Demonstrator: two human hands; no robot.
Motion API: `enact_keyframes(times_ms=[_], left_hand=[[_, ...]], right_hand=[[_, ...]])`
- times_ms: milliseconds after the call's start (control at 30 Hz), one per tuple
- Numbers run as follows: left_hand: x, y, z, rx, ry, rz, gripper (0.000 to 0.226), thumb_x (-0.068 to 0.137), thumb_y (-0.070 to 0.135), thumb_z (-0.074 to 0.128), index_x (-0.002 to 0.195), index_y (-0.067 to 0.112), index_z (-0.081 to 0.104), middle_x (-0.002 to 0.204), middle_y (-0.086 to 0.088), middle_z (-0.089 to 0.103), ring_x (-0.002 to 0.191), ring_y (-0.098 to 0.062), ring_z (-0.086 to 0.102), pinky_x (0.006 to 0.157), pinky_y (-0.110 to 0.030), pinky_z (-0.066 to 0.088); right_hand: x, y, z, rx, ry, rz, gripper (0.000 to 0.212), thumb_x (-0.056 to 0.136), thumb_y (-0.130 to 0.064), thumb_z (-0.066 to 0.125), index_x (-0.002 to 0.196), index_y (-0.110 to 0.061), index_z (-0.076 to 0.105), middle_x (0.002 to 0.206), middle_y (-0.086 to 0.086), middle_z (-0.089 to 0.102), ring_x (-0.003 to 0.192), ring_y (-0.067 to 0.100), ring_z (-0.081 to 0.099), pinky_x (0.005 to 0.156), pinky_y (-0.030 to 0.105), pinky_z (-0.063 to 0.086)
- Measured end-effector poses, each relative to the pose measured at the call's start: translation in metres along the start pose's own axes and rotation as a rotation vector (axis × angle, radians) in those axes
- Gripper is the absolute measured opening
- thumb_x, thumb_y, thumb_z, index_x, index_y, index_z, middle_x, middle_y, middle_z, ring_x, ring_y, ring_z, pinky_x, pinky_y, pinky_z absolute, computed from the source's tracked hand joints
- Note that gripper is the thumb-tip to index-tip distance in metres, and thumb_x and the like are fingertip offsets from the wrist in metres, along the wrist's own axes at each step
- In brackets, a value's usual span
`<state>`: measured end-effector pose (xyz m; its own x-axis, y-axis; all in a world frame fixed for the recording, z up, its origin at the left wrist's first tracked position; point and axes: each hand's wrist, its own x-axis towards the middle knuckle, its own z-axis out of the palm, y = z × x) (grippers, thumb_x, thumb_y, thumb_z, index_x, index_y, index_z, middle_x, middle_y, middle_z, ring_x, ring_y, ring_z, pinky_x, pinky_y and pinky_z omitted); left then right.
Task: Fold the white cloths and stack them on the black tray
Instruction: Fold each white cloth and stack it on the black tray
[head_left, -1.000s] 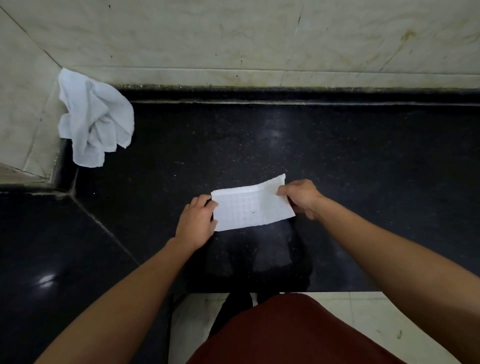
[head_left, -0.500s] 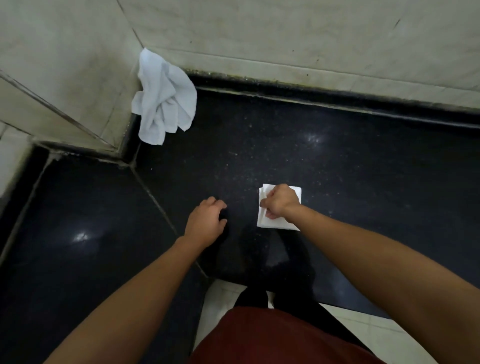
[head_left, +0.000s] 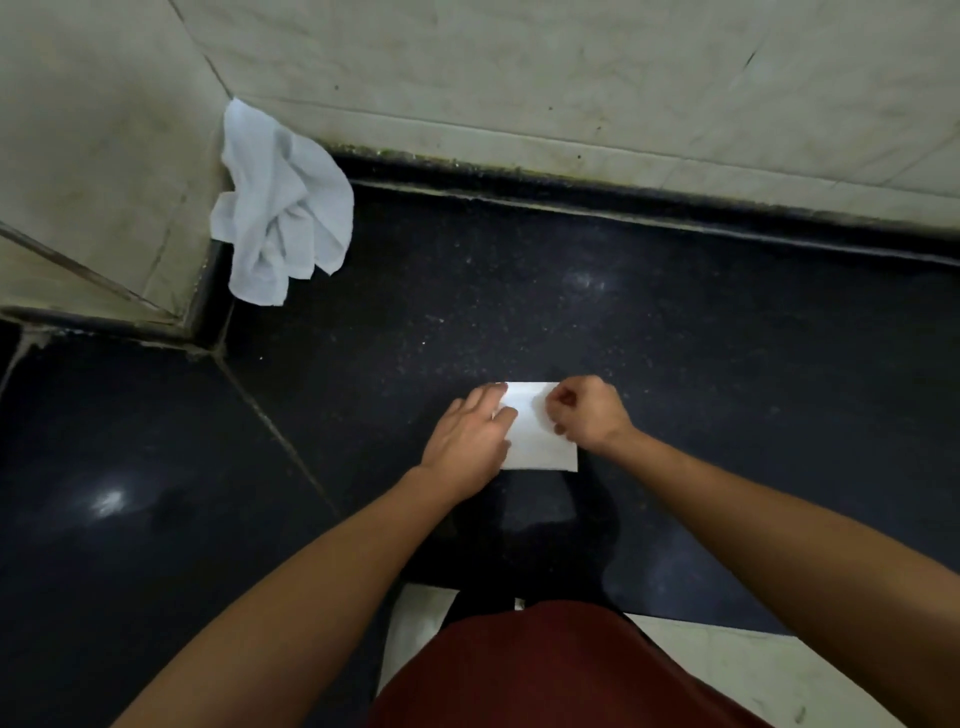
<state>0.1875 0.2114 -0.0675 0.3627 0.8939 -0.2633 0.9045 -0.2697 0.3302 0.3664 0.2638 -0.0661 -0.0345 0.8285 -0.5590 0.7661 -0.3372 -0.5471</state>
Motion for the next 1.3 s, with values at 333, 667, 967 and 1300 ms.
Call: enact_keyframes(times_ms=[333,667,967,1300], left_hand=[[0.006,-0.012,0.020,0.093,-0.188,0.081,0.064,0.095,0.039,0.052,0.148,0.014,0.026,0.162,-0.003,-0.005,0.148,-0.016,-0.010,0.120,-0.039,0.015],[-0.012,-0.018,0.012,-0.015,-0.009,-0.001,0.052,0.090,0.032,0.061,0.136,0.011,0.048,0.155,-0.011,0.027,0.145,-0.026,0.022,0.113,-0.040,0.028],[-0.058,-0.048,0.019,-0.023,0.023,-0.180,0.050,0.088,0.033,0.064,0.133,0.013,0.053,0.145,-0.009,0.040,0.132,-0.026,0.039,0.106,-0.039,0.037],[-0.065,-0.052,0.018,-0.066,0.056,-0.196,0.049,0.087,0.029,0.066,0.131,0.012,0.054,0.136,-0.007,0.047,0.125,-0.025,0.044,0.103,-0.037,0.037]], right_hand=[[-0.035,0.049,0.001,0.194,-0.172,0.182,0.003,0.082,-0.007,0.072,0.083,-0.006,0.070,0.073,0.015,0.072,0.062,0.018,0.069,0.061,0.028,0.056],[0.023,-0.012,-0.020,-0.422,0.010,-0.022,0.052,0.083,-0.049,0.067,0.125,-0.021,0.054,0.123,0.007,0.054,0.108,0.028,0.057,0.085,0.036,0.047],[0.052,-0.031,-0.021,-0.376,-0.205,0.133,0.063,0.066,-0.040,0.084,0.118,-0.009,0.064,0.119,0.010,0.064,0.108,0.028,0.060,0.090,0.036,0.051],[0.051,-0.044,-0.012,-0.389,-0.353,0.000,0.048,0.082,-0.055,0.066,0.101,-0.011,0.072,0.103,0.001,0.063,0.100,0.021,0.059,0.089,0.033,0.047]])
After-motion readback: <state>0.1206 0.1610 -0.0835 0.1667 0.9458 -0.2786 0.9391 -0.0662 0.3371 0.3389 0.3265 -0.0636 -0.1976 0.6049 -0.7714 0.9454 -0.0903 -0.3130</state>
